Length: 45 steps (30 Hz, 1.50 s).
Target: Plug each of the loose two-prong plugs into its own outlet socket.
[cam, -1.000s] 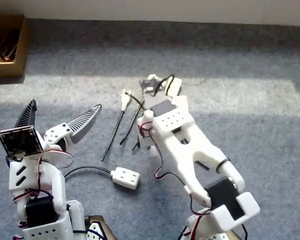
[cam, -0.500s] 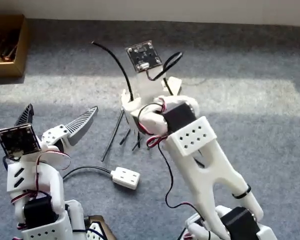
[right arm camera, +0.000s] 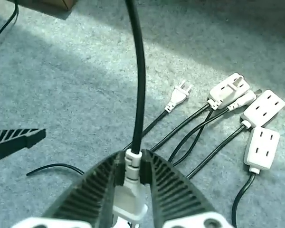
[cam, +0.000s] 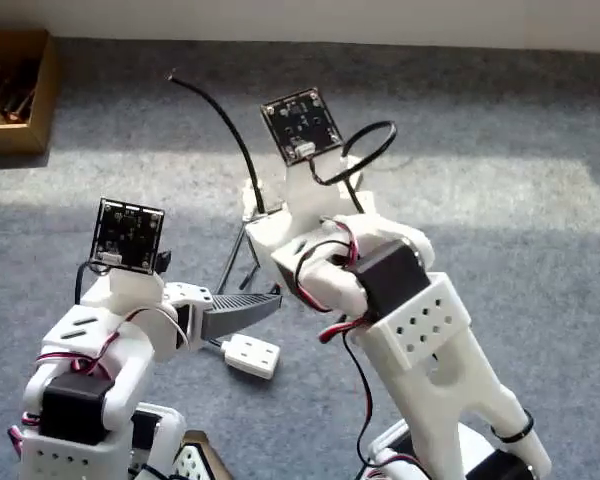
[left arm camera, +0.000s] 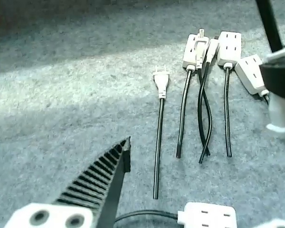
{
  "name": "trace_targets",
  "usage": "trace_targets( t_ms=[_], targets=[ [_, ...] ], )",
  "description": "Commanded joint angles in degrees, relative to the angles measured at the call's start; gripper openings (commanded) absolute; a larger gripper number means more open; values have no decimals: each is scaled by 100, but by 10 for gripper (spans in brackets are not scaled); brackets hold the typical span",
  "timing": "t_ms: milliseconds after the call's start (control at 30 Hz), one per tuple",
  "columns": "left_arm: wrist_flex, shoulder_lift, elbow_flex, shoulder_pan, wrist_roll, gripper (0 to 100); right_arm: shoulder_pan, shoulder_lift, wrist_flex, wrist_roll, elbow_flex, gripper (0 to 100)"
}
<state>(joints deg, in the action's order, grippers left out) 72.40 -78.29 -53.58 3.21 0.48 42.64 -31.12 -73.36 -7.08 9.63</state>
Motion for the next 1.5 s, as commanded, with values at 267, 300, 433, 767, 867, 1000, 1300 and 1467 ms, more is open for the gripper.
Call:
trace_targets(
  t_ms=[267,300,433,767,867,1000,1300,1467],
  targets=[
    [-1354,110,-620,13,-246,553,681,-453,-567,-53,-303,5],
    [-1354,110,-620,-101,-246,553,664,-418,-602,-53,-303,5],
    [-1415,110,-620,-479,-387,553,655,-347,-1015,185,-312,5],
    [-1424,92,-620,-637,-484,553,-409,-312,-1288,457,-277,5],
    [-1398,48,-620,-637,-492,553,-497,-312,-1288,457,-268,5],
    [-1538,48,-532,-1305,-642,553,-505,-312,-1279,431,-57,5],
    [-2382,92,-523,-3169,-176,553,101,-374,1288,-281,2993,5],
    [-2391,110,-541,-3187,-114,553,312,-374,2220,-712,3908,5]
  ],
)
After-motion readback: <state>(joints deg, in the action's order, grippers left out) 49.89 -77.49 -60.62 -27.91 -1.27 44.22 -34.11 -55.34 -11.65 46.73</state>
